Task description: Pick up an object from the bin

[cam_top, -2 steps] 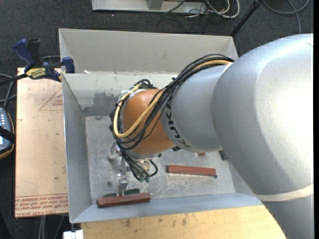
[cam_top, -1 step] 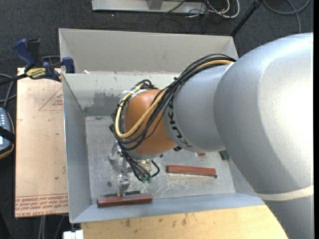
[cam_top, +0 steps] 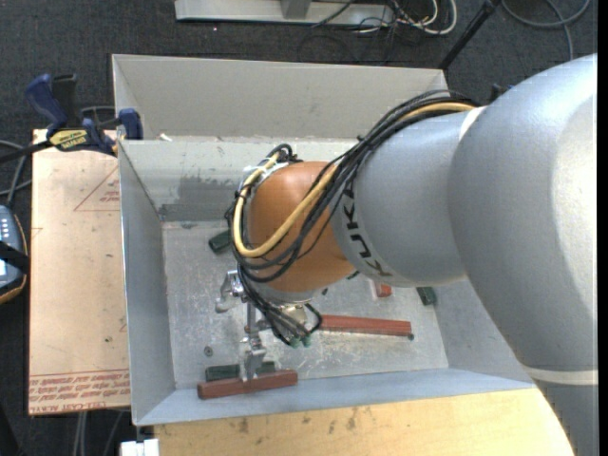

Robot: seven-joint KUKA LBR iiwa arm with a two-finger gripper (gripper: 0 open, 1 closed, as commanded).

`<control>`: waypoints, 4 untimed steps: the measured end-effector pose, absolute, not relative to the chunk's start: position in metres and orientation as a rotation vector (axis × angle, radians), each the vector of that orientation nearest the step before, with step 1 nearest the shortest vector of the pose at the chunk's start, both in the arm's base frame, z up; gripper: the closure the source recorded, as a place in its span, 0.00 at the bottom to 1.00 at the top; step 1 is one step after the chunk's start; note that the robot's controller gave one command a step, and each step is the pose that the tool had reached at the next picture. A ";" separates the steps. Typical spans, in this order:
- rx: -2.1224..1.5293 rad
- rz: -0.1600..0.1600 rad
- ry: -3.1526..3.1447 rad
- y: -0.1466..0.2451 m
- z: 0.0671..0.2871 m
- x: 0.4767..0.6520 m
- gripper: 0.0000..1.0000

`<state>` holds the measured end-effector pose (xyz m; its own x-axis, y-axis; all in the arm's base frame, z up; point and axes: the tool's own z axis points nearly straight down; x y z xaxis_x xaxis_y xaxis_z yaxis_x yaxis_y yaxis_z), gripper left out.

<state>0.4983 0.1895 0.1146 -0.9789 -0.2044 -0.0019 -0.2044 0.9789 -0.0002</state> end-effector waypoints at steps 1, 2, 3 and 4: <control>-0.328 0.003 3.121 0.195 0.138 0.498 0.00; -0.633 0.007 3.057 0.169 0.076 0.486 1.00; -0.633 0.008 3.057 0.169 0.076 0.486 1.00; -0.994 0.002 2.977 0.181 0.212 0.553 1.00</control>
Offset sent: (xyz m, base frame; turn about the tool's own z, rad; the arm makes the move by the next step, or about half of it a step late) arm -0.0183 -0.0233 -0.0446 -0.2065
